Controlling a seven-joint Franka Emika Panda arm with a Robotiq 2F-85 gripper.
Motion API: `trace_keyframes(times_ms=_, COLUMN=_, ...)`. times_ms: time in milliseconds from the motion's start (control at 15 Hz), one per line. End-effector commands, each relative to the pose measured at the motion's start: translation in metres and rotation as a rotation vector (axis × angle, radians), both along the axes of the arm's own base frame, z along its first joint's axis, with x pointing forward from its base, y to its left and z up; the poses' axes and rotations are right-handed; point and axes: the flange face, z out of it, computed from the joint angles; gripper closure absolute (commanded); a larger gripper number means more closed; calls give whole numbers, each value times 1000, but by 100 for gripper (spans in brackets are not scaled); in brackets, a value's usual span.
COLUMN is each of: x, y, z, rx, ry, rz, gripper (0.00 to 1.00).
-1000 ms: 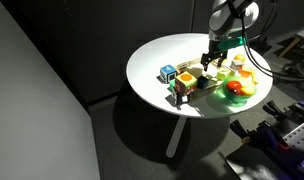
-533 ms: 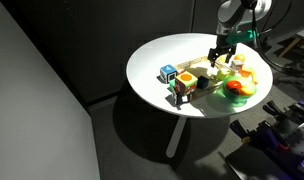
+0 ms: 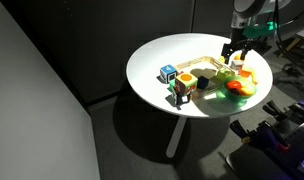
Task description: Put the orange on the table then put the yellow and blue blocks in the box
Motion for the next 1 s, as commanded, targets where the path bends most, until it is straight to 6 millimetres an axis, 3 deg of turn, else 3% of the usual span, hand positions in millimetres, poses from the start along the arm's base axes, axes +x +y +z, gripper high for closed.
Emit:
trace_keyframes(times_ms=0, x=-23, y=-12, z=21, rx=-19, ry=15, rz=1, gripper=0)
trace_keyframes(times_ms=933, x=-75, y=-31, z=67, rx=17, ry=-96, rz=98, gripper=0)
